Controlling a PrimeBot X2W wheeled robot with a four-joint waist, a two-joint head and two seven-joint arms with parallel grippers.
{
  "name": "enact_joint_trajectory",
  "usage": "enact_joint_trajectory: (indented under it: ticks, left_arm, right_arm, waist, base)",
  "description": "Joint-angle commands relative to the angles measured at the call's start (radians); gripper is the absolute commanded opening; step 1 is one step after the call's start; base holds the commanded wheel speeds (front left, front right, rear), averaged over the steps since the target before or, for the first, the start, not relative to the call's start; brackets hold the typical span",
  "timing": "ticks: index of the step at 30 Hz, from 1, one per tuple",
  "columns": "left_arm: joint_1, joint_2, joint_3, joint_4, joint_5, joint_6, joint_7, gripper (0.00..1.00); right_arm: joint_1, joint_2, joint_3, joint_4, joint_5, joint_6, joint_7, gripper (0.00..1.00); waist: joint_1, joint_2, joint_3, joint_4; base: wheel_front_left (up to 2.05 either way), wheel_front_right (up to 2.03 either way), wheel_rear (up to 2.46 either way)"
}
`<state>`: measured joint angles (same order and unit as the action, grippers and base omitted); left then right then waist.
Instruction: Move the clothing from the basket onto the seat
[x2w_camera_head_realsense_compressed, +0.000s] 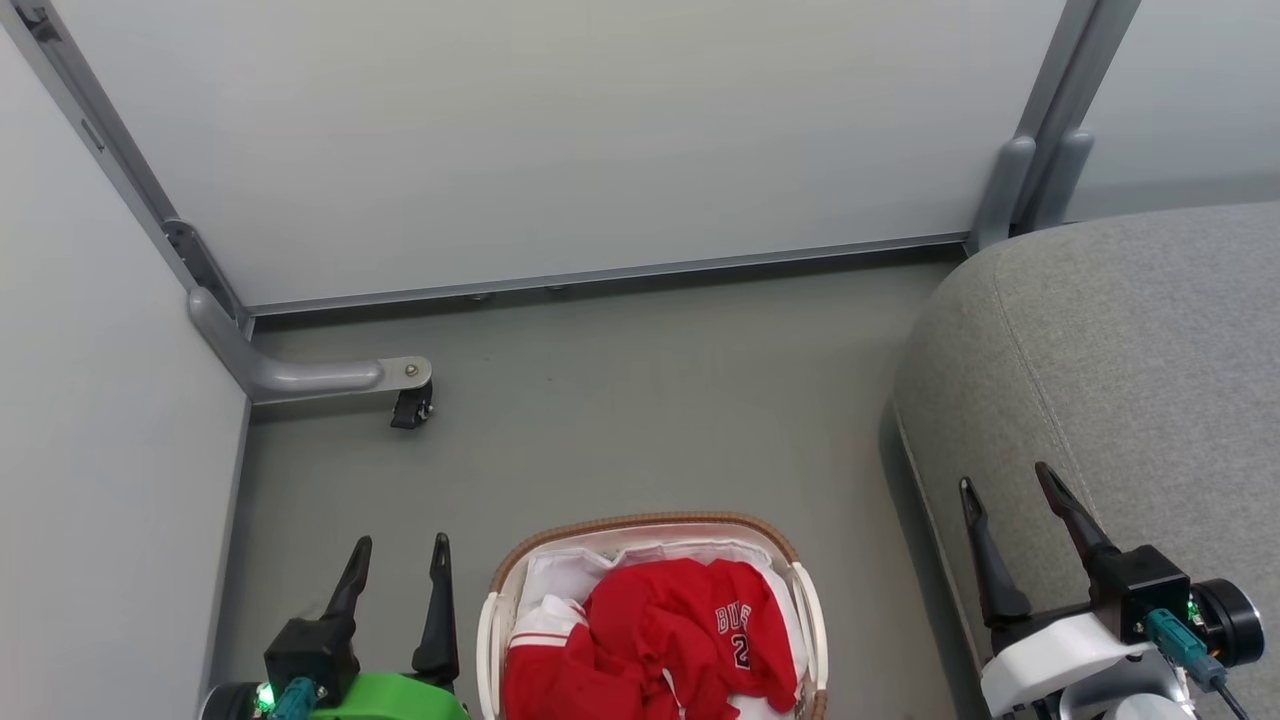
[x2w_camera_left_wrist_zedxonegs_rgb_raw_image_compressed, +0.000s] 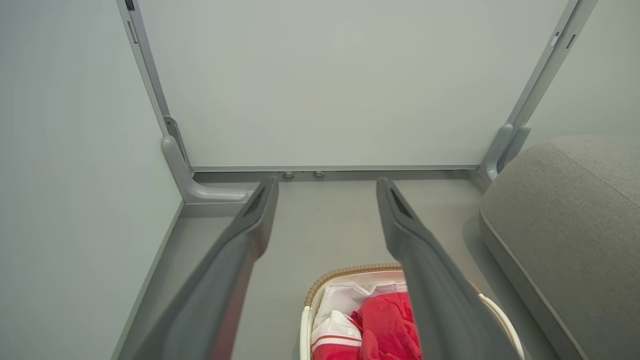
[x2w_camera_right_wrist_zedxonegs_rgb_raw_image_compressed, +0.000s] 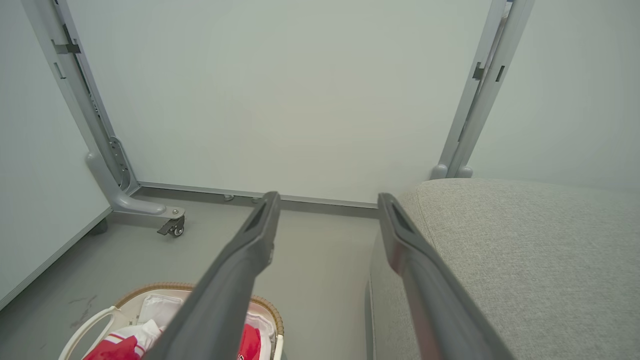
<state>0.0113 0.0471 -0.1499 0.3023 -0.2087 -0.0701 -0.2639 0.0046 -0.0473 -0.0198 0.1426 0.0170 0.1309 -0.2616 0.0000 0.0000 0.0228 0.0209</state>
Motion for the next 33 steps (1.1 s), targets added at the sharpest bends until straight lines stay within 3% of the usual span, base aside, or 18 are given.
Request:
enact_joint_trajectory:
  ticks: [1,6,16,33]
  left_arm:
    - [0.0,0.006,-0.002,0.003,0.003,-0.002,-0.001,1.0]
    - [-0.042,0.006,-0.025,0.022,0.026,-0.011,-0.001,1.0]
    - [-0.228,0.006,-0.097,0.206,0.068,-0.031,-0.001,1.0]
    - [-0.503,0.006,-0.213,0.68,0.076,-0.045,-0.001,1.0]
  right_arm:
    - [-0.002,-0.006,-0.003,-0.003,0.004,0.0,-0.005,1.0]
    - [-0.03,-0.006,-0.004,-0.017,0.0,0.0,-0.005,1.0]
    - [-0.136,-0.005,0.016,-0.043,-0.013,0.0,-0.005,1.0]
    - [-0.276,-0.005,0.054,-0.068,0.042,0.0,-0.005,1.0]
  waist:
    - [0.0,0.0,0.008,-0.002]
    - [0.0,0.0,0.063,-0.01]
    - [0.0,0.0,0.256,-0.061]
    - [0.0,0.0,0.53,-0.176]
  base:
    - [0.0,0.0,0.0]
    - [0.0,0.0,0.0]
    - [0.0,0.0,0.0]
    - [0.0,0.0,0.0]
